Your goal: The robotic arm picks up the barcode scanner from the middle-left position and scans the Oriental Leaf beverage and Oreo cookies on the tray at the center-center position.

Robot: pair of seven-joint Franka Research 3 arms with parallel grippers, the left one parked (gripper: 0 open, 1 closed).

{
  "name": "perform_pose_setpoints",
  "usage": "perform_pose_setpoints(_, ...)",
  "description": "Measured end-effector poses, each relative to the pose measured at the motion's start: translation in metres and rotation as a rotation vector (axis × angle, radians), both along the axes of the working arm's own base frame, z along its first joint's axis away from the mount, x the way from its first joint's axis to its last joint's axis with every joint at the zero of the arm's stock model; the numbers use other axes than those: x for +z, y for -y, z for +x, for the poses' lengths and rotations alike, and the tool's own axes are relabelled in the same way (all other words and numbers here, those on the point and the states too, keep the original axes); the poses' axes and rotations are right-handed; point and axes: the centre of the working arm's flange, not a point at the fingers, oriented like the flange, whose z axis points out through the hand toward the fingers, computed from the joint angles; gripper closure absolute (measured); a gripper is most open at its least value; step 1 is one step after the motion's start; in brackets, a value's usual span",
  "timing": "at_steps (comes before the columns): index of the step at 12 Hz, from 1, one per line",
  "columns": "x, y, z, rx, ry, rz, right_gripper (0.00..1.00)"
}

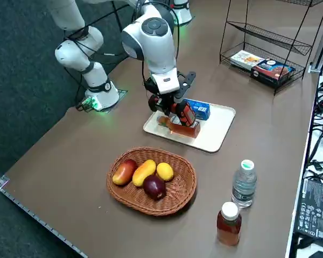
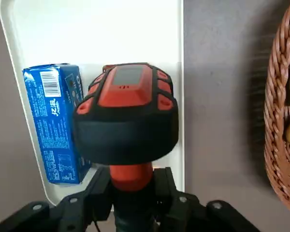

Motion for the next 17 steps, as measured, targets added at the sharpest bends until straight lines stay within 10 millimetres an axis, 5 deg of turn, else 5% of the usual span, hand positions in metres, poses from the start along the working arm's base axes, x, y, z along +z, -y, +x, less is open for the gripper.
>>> perform_pose_setpoints(17, -0.011, -0.016, 0.009, 0.032, 0.014, -0.007, 0.57)
